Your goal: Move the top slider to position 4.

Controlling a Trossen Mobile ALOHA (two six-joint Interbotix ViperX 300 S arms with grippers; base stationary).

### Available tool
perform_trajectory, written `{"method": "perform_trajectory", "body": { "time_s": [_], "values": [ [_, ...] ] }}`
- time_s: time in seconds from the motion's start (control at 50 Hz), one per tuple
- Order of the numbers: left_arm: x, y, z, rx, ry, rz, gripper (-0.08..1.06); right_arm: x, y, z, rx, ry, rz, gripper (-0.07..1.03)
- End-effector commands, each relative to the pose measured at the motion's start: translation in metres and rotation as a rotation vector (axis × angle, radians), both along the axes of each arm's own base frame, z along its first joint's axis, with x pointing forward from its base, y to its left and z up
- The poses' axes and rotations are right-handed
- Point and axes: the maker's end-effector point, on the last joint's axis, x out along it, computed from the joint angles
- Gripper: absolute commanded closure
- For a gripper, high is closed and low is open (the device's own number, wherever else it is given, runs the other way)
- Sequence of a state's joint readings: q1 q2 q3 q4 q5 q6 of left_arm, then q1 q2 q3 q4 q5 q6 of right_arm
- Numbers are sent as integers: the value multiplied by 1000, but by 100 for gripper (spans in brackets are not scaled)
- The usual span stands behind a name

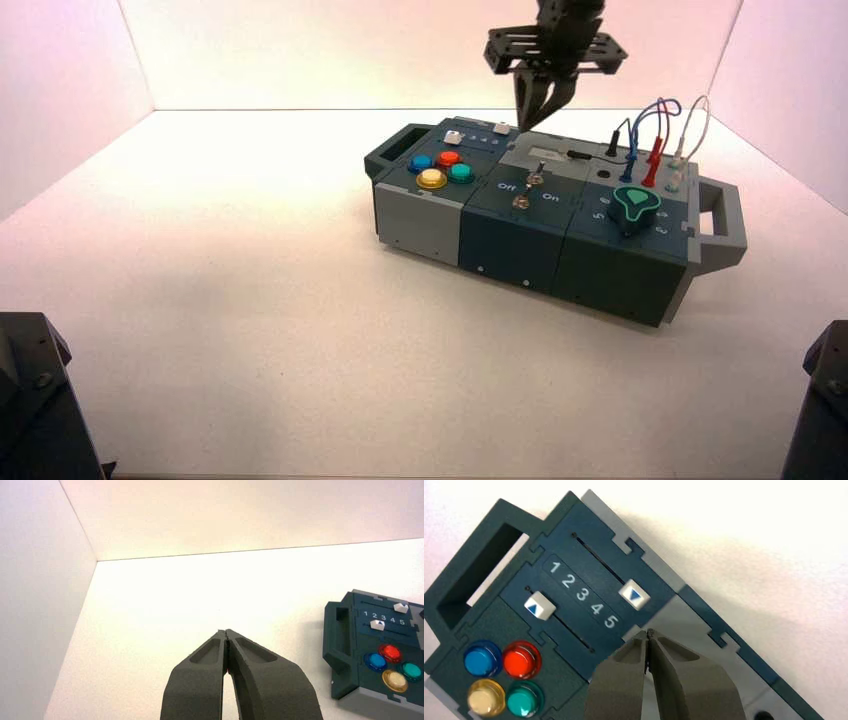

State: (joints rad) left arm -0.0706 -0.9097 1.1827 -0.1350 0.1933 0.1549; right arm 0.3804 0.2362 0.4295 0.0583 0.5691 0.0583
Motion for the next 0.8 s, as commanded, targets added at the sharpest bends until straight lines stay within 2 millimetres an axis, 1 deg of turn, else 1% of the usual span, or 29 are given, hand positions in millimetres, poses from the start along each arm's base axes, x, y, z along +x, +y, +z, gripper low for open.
{"method": "perform_trajectory", "body": {
  "time_s": [0.02,0.14,0.44,0.8],
  "values": [
    [5,-2,12,1,-32,-6,101,13,8,15,21,-46,4,98],
    [5,-2,13,-1,-35,-6,101,17,10,15,21,-49,7,98],
    [5,-2,14,-1,-38,-6,101,22,11,6,16,-37,5,98],
    [5,-2,15,-1,-40,-6,101,30,14,4,11,-42,12,98]
  ]
}}
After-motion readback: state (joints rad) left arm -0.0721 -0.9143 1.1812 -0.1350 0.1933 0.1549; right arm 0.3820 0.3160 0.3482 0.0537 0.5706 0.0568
